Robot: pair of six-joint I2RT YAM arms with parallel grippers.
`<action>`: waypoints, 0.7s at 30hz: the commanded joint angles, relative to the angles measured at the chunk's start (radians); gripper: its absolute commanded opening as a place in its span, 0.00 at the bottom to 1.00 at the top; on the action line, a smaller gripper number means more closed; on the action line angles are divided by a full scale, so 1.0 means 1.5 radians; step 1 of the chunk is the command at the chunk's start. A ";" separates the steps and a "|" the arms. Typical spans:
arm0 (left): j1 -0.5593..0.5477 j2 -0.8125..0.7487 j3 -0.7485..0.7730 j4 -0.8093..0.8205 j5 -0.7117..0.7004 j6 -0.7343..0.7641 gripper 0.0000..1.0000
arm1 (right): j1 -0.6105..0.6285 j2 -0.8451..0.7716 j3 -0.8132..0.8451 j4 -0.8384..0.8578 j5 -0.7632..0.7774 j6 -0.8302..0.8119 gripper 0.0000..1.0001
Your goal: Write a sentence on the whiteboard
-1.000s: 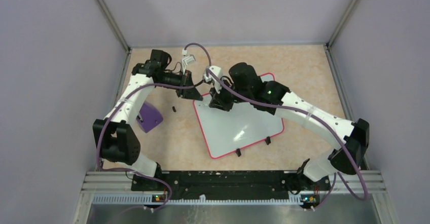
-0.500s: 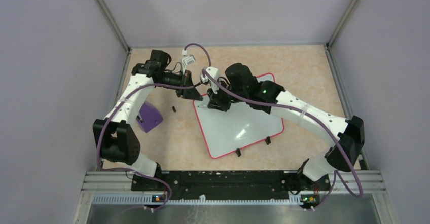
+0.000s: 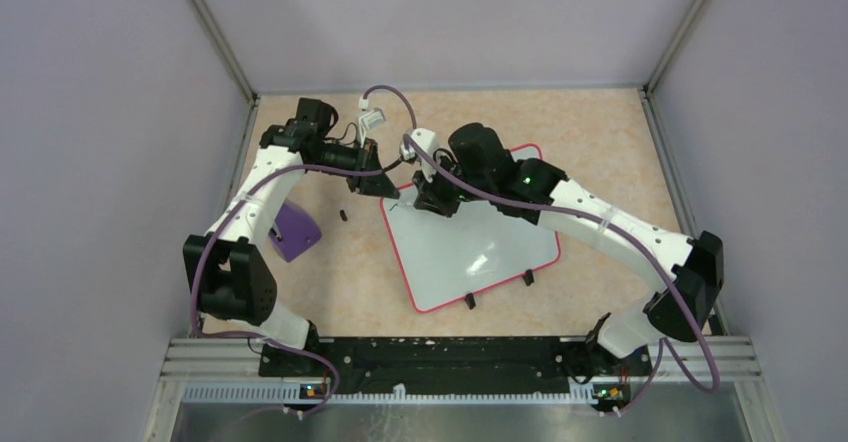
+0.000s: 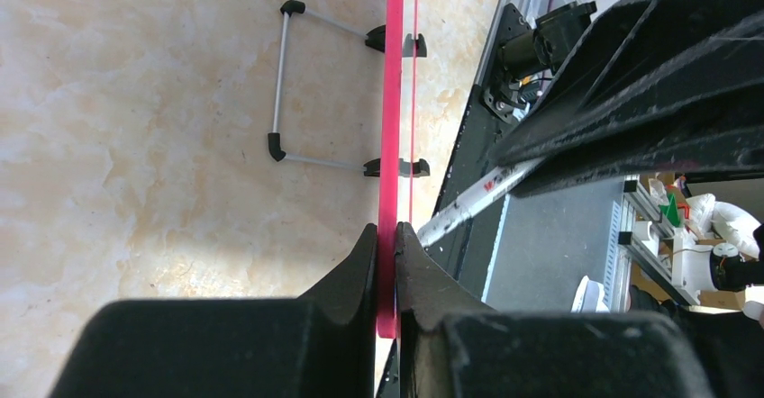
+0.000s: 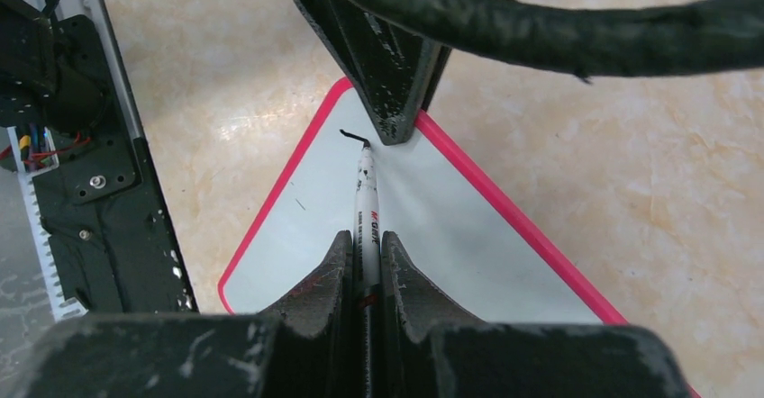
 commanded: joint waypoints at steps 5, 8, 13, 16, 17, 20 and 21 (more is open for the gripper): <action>0.002 0.004 0.019 0.001 0.011 0.003 0.00 | -0.035 -0.051 -0.017 -0.003 0.040 -0.014 0.00; 0.002 0.006 0.021 0.001 0.012 0.003 0.00 | -0.036 -0.051 -0.017 -0.007 0.034 -0.016 0.00; 0.002 0.006 0.021 0.001 0.013 0.003 0.00 | -0.029 -0.049 0.001 -0.013 0.007 -0.021 0.00; 0.002 0.004 0.022 0.000 0.012 0.004 0.00 | -0.013 -0.048 0.015 -0.028 -0.022 -0.025 0.00; 0.002 0.004 0.022 0.000 0.011 0.003 0.00 | -0.005 -0.048 0.020 -0.032 -0.028 -0.025 0.00; 0.002 0.004 0.020 -0.001 0.011 0.005 0.00 | 0.018 -0.041 0.031 -0.042 -0.036 -0.024 0.00; 0.002 0.004 0.021 -0.001 0.012 0.005 0.00 | 0.020 -0.039 0.035 -0.042 -0.037 -0.022 0.00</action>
